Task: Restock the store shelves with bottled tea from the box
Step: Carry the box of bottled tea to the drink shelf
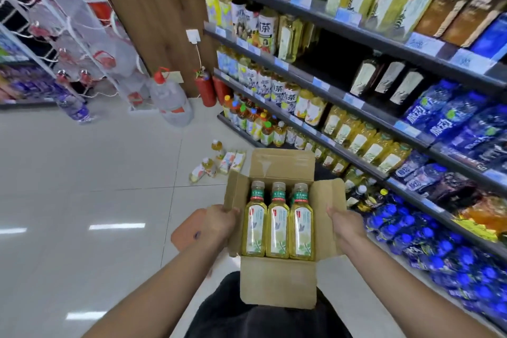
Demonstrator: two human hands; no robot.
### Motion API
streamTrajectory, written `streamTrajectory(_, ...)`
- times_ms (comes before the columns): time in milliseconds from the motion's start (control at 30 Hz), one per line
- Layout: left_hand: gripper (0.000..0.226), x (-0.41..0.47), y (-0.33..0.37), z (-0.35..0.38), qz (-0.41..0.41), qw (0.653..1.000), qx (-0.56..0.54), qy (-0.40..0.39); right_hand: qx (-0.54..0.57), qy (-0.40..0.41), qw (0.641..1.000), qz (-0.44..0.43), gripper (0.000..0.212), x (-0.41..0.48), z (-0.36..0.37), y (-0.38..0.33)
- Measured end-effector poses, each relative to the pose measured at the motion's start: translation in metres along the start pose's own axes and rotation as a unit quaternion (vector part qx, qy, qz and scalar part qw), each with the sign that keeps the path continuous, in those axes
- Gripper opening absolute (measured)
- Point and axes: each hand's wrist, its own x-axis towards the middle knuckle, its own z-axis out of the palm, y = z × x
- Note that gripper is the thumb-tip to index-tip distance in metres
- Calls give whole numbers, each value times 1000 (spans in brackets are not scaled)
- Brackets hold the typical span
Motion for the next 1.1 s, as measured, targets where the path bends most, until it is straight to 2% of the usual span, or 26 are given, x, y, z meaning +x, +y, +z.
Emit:
streamTrajectory(67,27,33,33,-3,1,1000,-20,-16,-1,15,1000,4,25,21,10,-35)
streamTrajectory(300,19,141,156,-11,52,998,29,-31,9,56,998,38,39,83,29,-140)
streamTrajectory(467,26,221,225,-9,77,991,92,-60,74,96,988,100,38,119,59,-180)
streamTrajectory(567,19,265,266,-4,97,980,142,-104,91,141,977,132,44,138,84,-197)
streamTrajectory(633,25,298,288,4,108,974,157,-124,99,163,969,156,49,146,98,-206)
streamTrajectory(767,16,344,307,22,125,964,193,-137,86,185,958,201,55,165,120,-220)
streamTrajectory(833,25,366,309,33,127,958,219,-131,67,185,958,210,57,181,130,-220)
streamTrajectory(933,26,382,311,47,130,951,248,-133,90,172,955,224,50,200,141,-218)
streamTrajectory(1033,22,401,301,62,97,958,235,-130,126,161,949,240,43,218,150,-208)
streamTrajectory(1100,31,416,285,73,94,958,244,-120,133,157,948,242,42,232,159,-199)
